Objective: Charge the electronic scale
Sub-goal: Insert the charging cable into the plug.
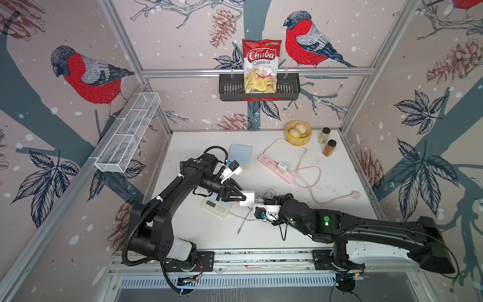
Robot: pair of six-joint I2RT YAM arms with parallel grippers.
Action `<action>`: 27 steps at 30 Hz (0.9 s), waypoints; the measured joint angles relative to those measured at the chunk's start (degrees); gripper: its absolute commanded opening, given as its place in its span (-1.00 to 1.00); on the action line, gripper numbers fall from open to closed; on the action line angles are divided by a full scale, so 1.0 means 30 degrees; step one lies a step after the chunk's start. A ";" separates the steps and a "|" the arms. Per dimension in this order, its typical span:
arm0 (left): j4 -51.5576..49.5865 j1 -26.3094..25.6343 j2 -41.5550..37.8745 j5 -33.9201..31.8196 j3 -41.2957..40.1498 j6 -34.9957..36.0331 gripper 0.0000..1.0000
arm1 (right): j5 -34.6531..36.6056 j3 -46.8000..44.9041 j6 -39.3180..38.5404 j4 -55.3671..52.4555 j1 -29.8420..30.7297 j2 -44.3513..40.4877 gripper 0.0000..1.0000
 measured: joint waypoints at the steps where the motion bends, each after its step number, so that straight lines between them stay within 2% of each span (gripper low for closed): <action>1: -0.0007 0.0000 -0.0007 0.0015 0.0000 0.0007 -1.00 | 0.0058 0.0000 -0.0029 0.0044 0.0000 0.0022 -1.00; 8: -0.0058 0.0000 -0.0117 0.0219 -0.0058 0.0007 -1.00 | 0.0270 0.0109 -0.0925 0.0087 -0.0022 0.0124 -1.00; 27: -0.0051 0.0000 -0.0153 0.0670 -0.0131 -0.0219 -1.00 | -0.0073 0.1443 -0.1413 -0.0896 -0.0707 0.1180 -1.00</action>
